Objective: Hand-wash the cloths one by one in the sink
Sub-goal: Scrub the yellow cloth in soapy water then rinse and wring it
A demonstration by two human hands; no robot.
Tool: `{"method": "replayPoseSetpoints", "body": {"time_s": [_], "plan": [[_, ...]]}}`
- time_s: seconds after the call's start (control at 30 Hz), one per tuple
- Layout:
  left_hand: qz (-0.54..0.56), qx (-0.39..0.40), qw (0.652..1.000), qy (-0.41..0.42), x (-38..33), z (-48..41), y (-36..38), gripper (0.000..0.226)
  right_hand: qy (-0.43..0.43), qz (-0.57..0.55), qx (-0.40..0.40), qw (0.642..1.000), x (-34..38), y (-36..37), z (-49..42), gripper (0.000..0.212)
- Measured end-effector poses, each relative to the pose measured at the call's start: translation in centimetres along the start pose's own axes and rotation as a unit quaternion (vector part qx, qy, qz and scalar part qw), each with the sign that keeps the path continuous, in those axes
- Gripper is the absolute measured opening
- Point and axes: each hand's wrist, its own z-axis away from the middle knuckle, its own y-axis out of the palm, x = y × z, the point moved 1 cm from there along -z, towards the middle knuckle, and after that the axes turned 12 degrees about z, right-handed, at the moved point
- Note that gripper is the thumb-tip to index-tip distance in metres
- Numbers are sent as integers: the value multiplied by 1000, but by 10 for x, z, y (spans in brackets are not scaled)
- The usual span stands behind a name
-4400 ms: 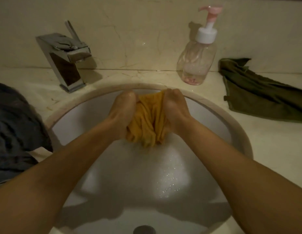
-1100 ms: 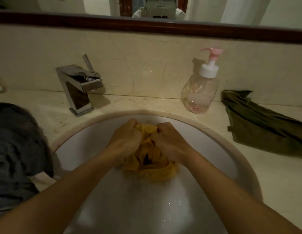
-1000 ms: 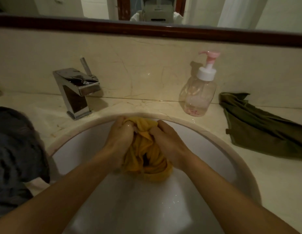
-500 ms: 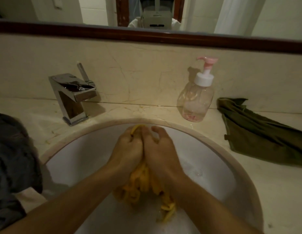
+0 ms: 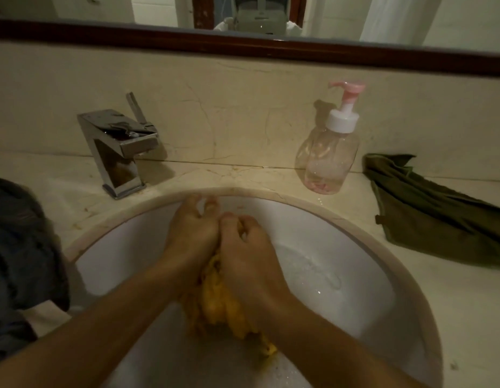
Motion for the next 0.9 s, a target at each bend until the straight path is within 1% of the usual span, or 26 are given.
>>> {"method": "replayPoseSetpoints", "body": {"time_s": [0.07,0.13,0.2,0.3,0.4,0.43,0.5,0.57,0.63,0.67,0.73,0.8,0.83,0.9], "plan": [[13,-3,1000,9,-1,2,-2,36,-2,3,6,1000,0,1,-1,28],[-10,14,1000,13,-2,13,6,41,19,6,-6,1000,2,-7,-9,46],[-31,38,998,28,0,25,16,46,38,9,-25,999,2,-16,-13,55],[-21,44,998,28,2,15,14,47,-7,28,-48,998,1,-16,-5,48],[35,25,999,6,0,5,2,44,-37,12,-28,999,1,-4,5,45],[49,27,998,6,0,7,2,42,-32,4,-29,999,1,-5,4,45],[36,46,998,22,-4,21,9,39,-12,4,-59,998,2,-14,-5,49],[1,64,997,42,-4,35,19,42,10,9,-87,996,1,-22,-14,55],[-1,76,996,48,0,34,22,45,13,13,-99,995,0,-24,-13,53],[5,80,996,41,1,28,19,46,4,14,-97,995,0,-22,-10,50],[35,57,998,3,0,15,10,39,-10,8,-68,998,0,-11,1,44],[99,35,993,-49,-1,9,4,21,-19,-3,-38,999,-1,-2,6,44],[119,32,990,-71,-2,12,4,17,-19,0,-37,999,0,-4,4,45],[104,57,989,-85,-3,19,11,20,0,9,-70,997,1,-18,-9,47]]}}
